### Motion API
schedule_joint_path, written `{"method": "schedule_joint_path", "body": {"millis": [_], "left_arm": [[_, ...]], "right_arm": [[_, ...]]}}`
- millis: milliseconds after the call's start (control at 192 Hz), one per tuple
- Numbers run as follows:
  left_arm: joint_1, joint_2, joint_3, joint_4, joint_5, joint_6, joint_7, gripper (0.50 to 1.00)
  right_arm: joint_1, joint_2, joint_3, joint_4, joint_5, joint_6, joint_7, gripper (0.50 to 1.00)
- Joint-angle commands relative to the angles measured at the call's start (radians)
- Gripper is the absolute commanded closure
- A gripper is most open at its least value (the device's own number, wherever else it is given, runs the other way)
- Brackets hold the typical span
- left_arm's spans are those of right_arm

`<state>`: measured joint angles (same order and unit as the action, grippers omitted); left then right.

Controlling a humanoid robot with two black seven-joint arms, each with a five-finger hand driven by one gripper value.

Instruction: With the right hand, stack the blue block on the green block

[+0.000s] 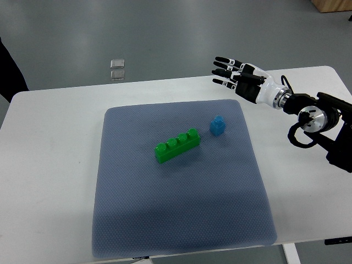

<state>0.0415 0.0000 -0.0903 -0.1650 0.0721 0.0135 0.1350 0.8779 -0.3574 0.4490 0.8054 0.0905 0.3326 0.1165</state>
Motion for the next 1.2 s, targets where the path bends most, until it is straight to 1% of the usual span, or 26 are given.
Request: {"method": "schedule_joint_path", "body": {"millis": [0,339,407,745,751,813,923,980,985,1194], "left_arm": [[0.0,0.0,0.001,-0.005,0.0,0.0,0.0,0.5],[0.0,0.0,-0.009,-0.004,0.0,-0.001,0.0,0.5],[0.0,0.0,-0.002,0.012,0.0,0.002,0.0,0.5],[0.0,0.0,-0.003,0.001,0.0,0.0,0.0,0.5],[0.0,0.0,-0.002,0.007,0.0,0.0,0.0,0.5],[-0.002,0.0,0.0,0.01,0.0,0.0,0.0,0.5],[0.0,0.0,-0.002,0.007,0.0,0.0,0.0,0.5],[-0.002,0.0,-0.002,0.007,0.0,0.0,0.0,0.5],[-0.002,0.0,-0.002,0.006,0.0,0.0,0.0,0.5],[-0.002,0.0,0.0,0.009,0.0,0.0,0.0,0.5]], "right_arm": [[0.001,0.002,0.0,0.0,0.0,0.0,0.0,0.576],[0.003,0.003,0.0,0.0,-0.014,0.0,0.0,0.576],[0.003,0.0,0.007,-0.002,-0.04,0.0,0.005,0.576],[0.006,0.0,0.014,0.0,-0.207,0.002,0.012,0.576],[0.018,0.0,0.014,0.0,-0.237,0.003,0.026,0.576],[0.023,-0.006,0.013,0.0,-0.293,0.003,0.052,0.576],[0.035,-0.014,0.014,0.001,-0.393,0.002,0.081,0.576],[0.038,-0.015,0.014,0.001,-0.402,0.002,0.083,0.576],[0.049,-0.017,0.011,0.001,-0.452,0.002,0.084,0.576],[0.078,-0.032,0.013,0.003,-0.704,0.0,0.087,0.576]]}}
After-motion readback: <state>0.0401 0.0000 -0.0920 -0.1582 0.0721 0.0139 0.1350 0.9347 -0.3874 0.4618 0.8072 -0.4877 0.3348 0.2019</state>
